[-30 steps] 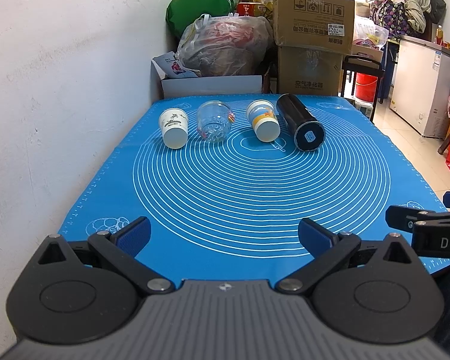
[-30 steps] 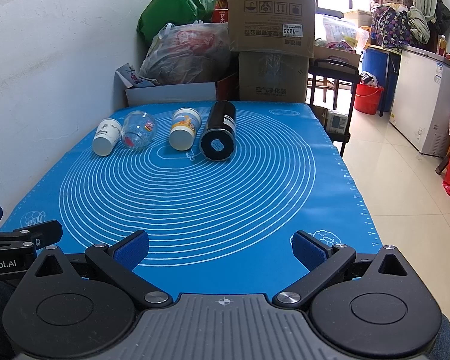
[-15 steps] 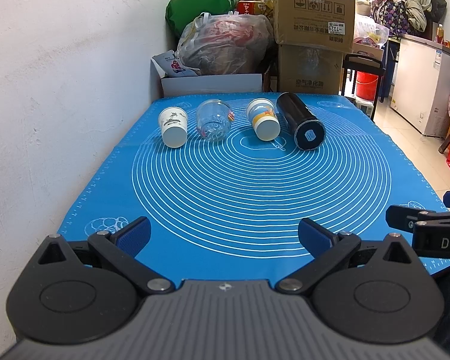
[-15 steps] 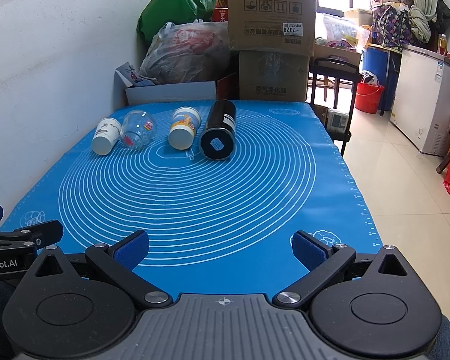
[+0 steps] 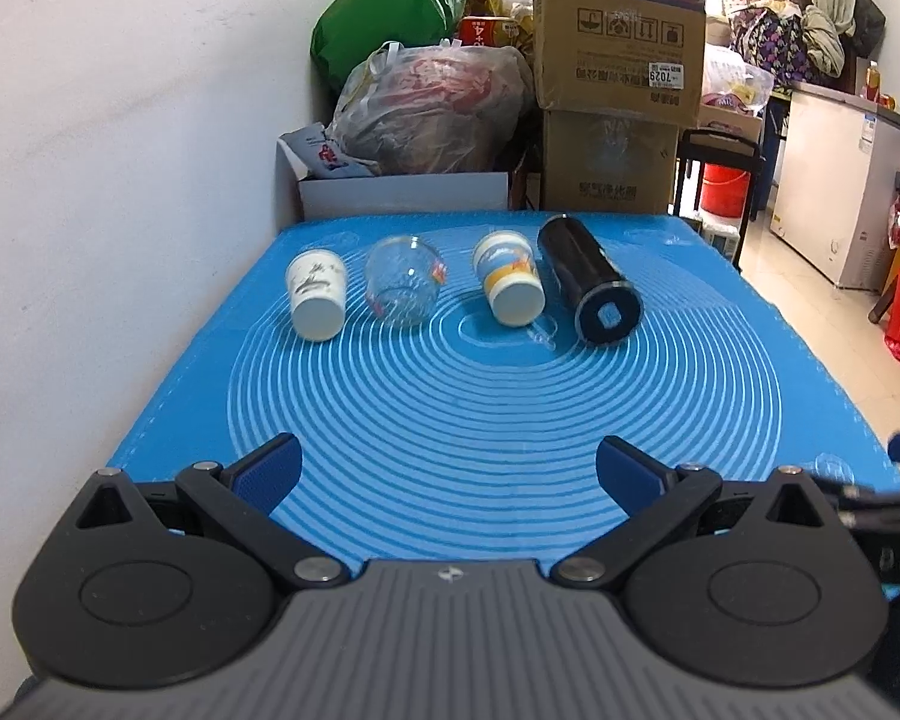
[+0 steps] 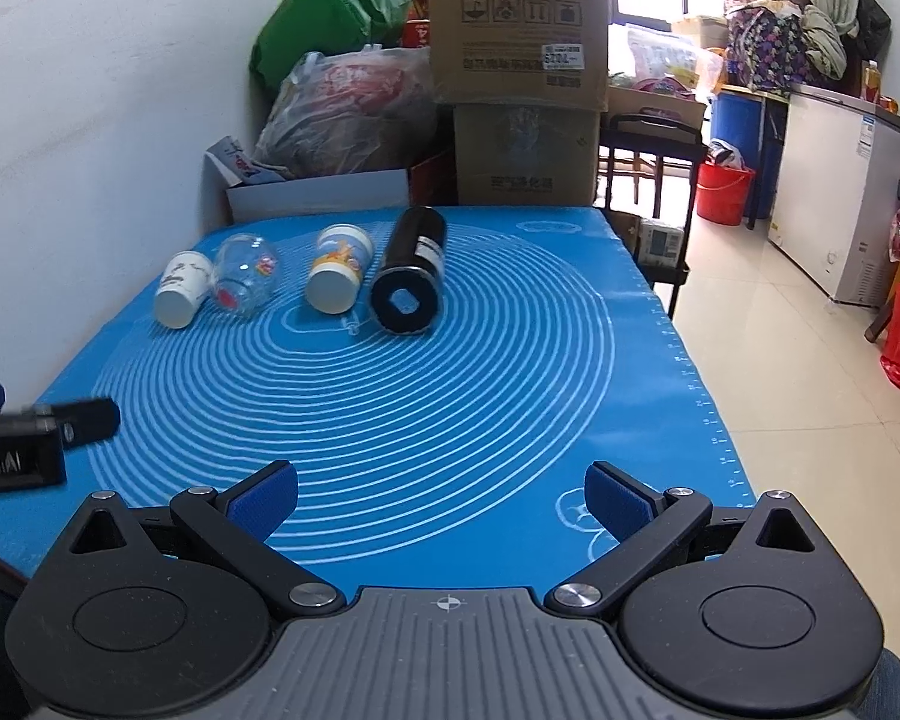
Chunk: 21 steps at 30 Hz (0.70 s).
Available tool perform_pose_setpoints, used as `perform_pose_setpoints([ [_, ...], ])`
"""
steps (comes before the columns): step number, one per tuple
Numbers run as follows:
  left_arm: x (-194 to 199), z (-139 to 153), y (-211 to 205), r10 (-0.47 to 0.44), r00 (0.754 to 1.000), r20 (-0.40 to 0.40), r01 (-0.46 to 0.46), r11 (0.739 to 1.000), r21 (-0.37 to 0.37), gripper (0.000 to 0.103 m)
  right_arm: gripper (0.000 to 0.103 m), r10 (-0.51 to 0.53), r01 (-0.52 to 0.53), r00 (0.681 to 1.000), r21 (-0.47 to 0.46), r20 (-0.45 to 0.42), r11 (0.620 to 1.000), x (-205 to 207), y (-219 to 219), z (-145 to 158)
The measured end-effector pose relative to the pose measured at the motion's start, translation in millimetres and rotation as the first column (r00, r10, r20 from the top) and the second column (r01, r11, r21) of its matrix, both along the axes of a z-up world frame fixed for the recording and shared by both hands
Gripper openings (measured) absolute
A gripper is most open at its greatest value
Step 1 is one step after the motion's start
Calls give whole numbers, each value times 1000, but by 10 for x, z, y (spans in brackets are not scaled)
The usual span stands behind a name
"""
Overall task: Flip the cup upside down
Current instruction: 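Move the left tool to the beach-print paper cup and close on it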
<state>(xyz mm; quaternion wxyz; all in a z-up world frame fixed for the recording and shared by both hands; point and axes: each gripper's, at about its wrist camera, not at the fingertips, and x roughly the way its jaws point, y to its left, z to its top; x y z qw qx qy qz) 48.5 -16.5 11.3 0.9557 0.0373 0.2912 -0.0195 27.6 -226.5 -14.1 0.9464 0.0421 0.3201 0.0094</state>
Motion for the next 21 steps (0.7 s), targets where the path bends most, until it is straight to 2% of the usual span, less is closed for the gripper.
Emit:
perform_pose_setpoints([
  [8,888,-54,-153,10,1000,-7,-10,1000,12,103,103,-41,41,999,3,-20,999,289,-179,-127],
  [12,1324,-85,-239,27,999,27,-27,999,-17,103,103,-58,58,997,5,-45,998,450,-266,-253],
  [15,1661,-120,-350,33,998,49,-34,999,7,103,103,-75,76,995,8,-69,997,579,-329,-353],
  [21,2285,-321,-520,45,999,1,-45,998,53,103,103,-95,97,991,17,-91,995,794,-458,-517],
])
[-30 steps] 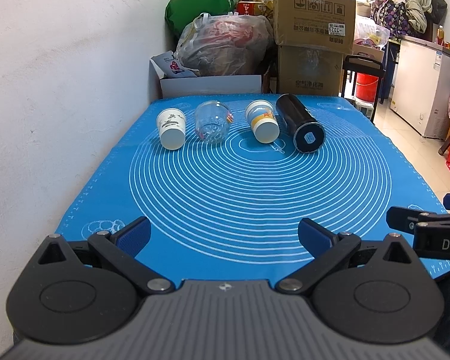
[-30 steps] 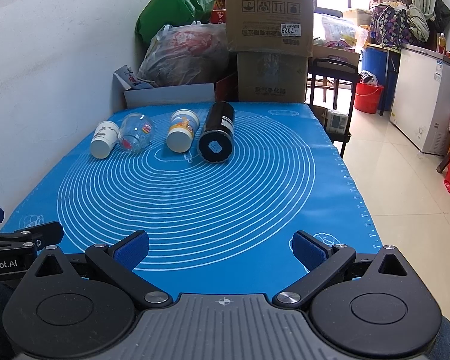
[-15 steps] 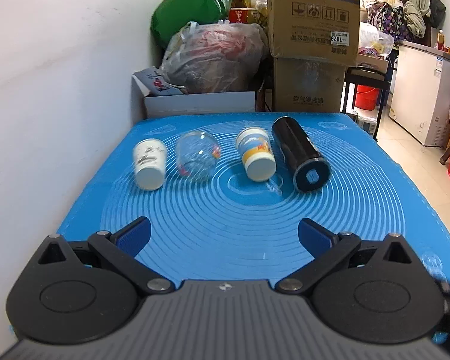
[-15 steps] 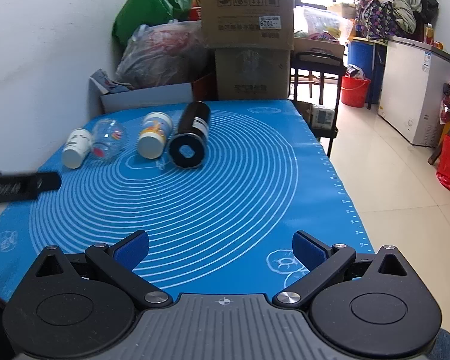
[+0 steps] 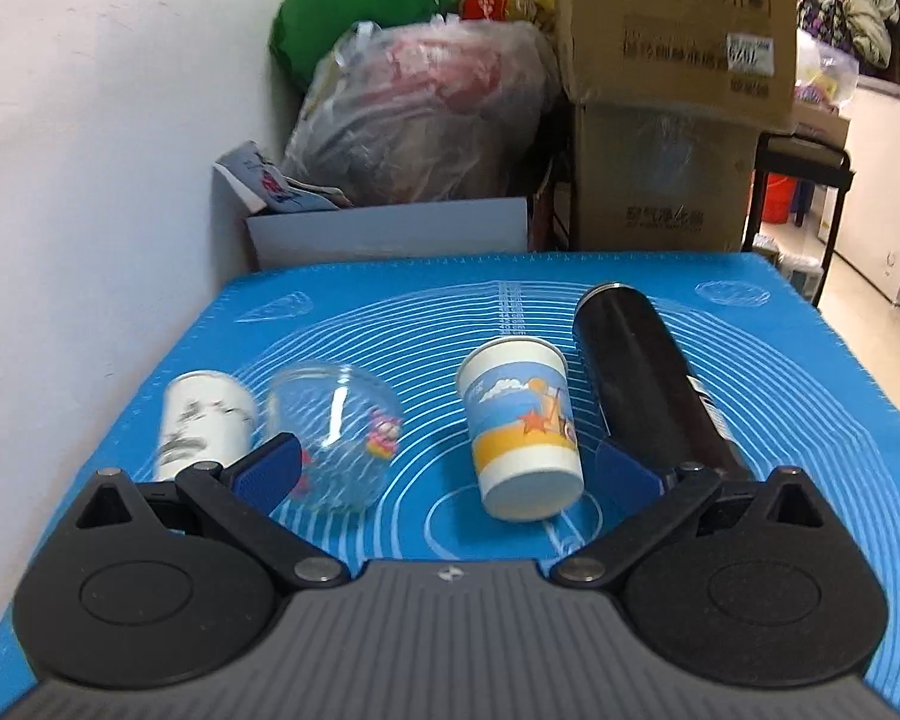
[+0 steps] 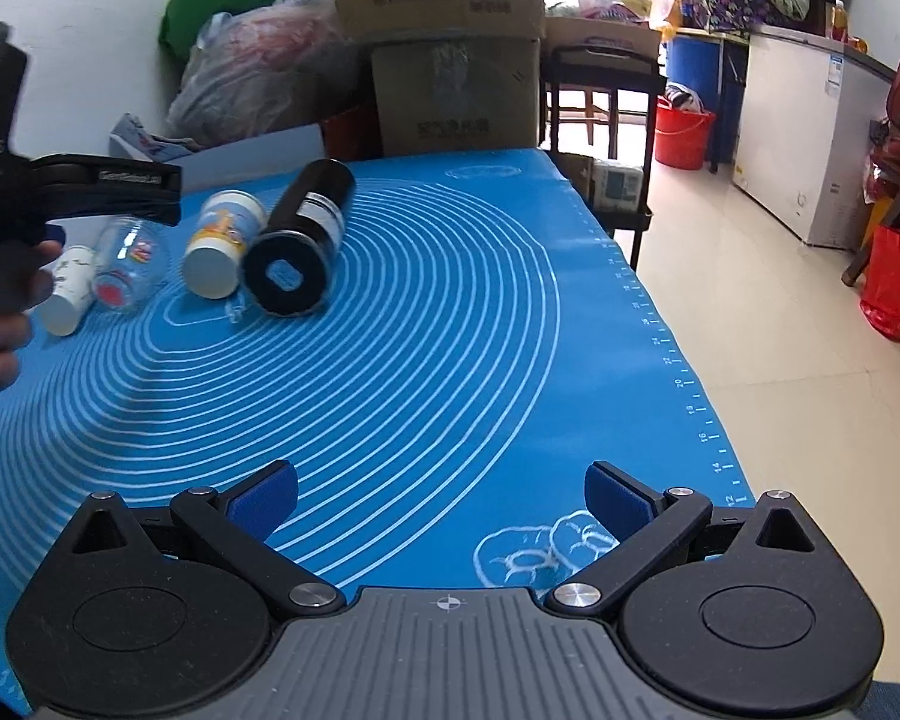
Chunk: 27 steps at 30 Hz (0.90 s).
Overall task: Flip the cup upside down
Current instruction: 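Move the left tool to the beach-print paper cup and close on it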
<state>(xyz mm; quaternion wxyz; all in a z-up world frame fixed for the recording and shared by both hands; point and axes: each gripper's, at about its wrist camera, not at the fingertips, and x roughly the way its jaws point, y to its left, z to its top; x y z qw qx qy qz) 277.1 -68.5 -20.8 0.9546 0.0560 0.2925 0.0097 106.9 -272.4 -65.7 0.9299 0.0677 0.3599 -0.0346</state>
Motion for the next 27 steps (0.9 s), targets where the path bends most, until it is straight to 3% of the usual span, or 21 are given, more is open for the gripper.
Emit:
perform_pose_setpoints([
  [8,530,-297,-82,25,995,-93,-25,1000,-5,102,103,-26,26,999,15,-34,1000,163,-132,-159],
  [13,592,-355,-163,8,998,-66,-6,999,39,101,103,-36,37,998,21,-47,999,216,-176,-214],
  [16,573,-360,-221,4,997,-74,-1,999,49,87,103,-40,41,998,26,-50,999,230,-190,-231],
  [27,653,-362,-260,-25,993,-117,28,999,25,83,103,-39,40,998,30,-40,999,193,-179,-205],
])
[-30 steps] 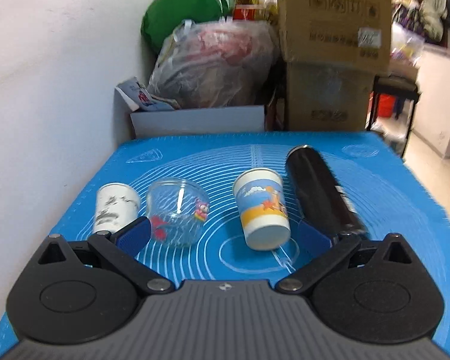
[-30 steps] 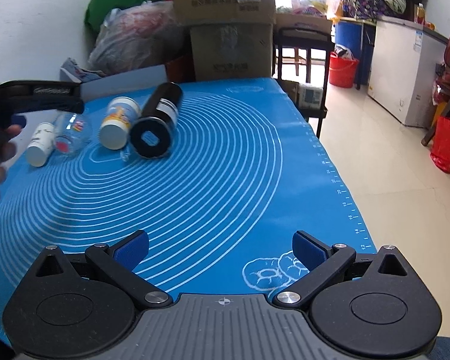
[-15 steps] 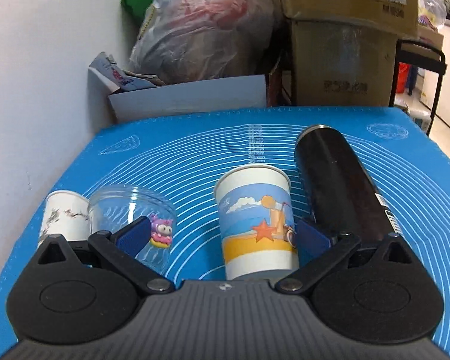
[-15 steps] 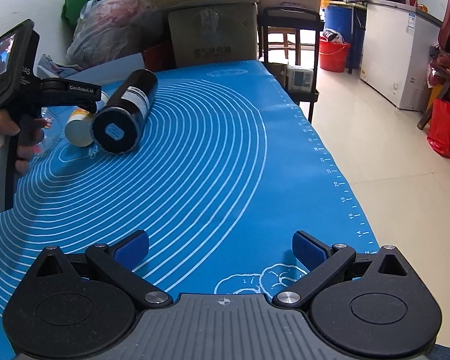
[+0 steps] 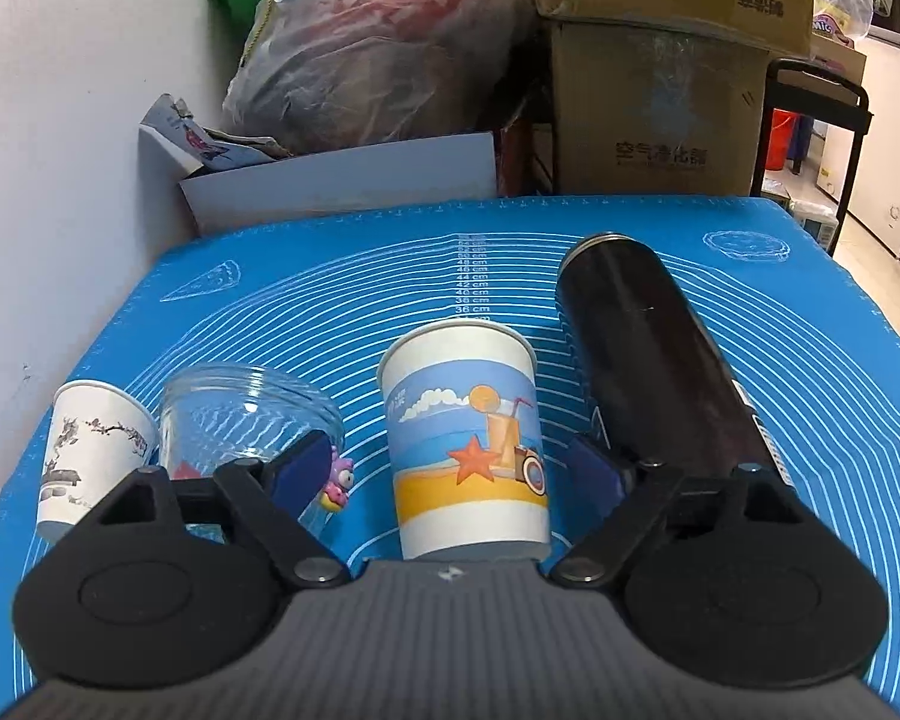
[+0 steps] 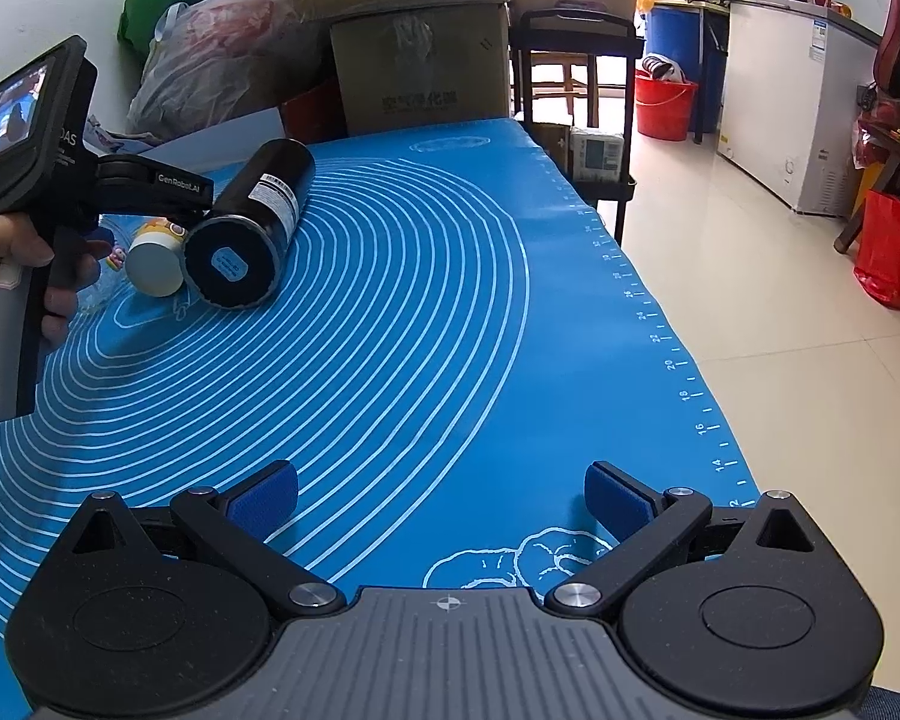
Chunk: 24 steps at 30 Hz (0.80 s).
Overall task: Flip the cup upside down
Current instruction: 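Move the left tool to the beach-print paper cup and close on it, then lift the beach-print cup off the mat with the left tool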
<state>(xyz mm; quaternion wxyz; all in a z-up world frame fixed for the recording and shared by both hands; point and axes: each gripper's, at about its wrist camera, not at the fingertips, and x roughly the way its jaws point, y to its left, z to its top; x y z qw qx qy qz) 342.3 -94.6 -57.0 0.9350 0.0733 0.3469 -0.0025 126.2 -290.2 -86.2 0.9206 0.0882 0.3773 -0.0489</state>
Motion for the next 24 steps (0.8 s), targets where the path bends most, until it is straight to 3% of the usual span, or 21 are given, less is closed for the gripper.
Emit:
perform_pose_setpoints([
  [8,42,-19,6,-2,999,-37,3,1000,13,58,103,-4,4,1000,5,4,1000,-10,4,3],
  [17,-55,18,40,-19,1000,-14,19,1000,9,55,103,-10,10,1000,7,7,1000,-16,7,12],
  [24,-414,239,110,-56,998,12,57,998,-26,55,103,-9,9,1000,3,22,1000,-29,35,64],
])
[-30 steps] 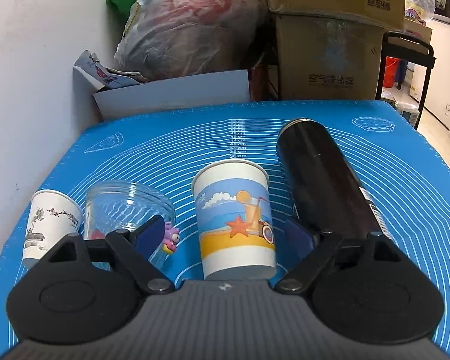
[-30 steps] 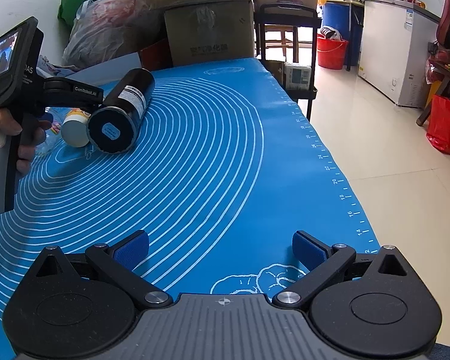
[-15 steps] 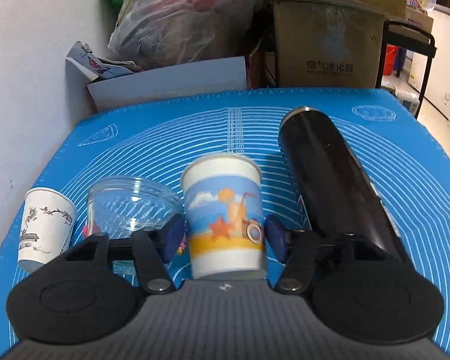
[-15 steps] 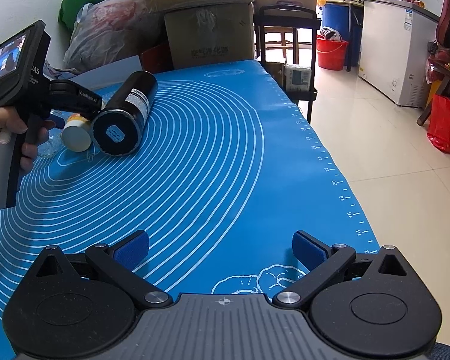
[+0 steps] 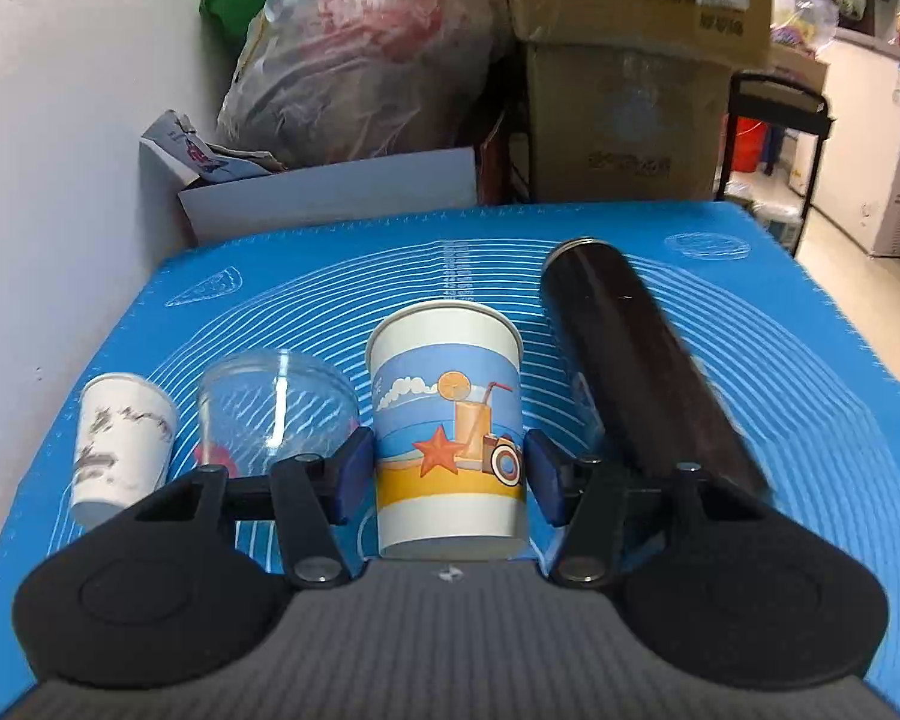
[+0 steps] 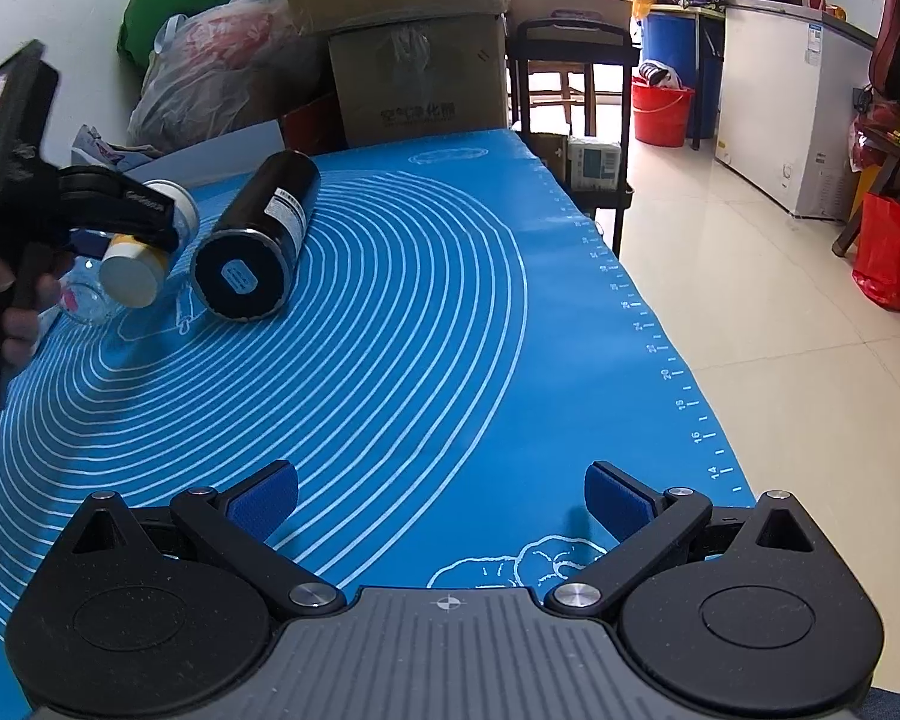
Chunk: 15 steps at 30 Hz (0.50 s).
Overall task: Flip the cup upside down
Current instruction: 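Lift the beach-print cup off the mat with the left tool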
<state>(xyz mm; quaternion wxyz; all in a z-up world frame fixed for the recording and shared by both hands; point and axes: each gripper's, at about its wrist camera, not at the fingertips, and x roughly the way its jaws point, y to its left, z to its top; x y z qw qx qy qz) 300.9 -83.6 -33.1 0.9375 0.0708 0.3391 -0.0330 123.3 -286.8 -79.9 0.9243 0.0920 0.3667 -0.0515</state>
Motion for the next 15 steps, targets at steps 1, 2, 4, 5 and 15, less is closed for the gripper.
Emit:
perform_pose_setpoints([
  [1,-95,37,16,-6,1000,-1,6,1000,-5,55,103,2,-2,1000,-1,4,1000,-9,9,16],
  [2,-181,63,25,-10,1000,-1,10,1000,-8,55,103,4,-4,1000,-2,7,1000,-17,16,28],
  [4,-381,113,72,-17,1000,-5,17,1000,-15,55,103,11,-11,1000,-4,13,1000,-37,42,58],
  [5,-485,130,93,-19,1000,-7,19,1000,-18,55,103,14,-14,1000,-5,17,1000,-51,55,74],
  [15,-1316,67,294,-7,997,-73,4,999,-42,55,103,51,-50,997,-21,55,999,-269,152,247],
])
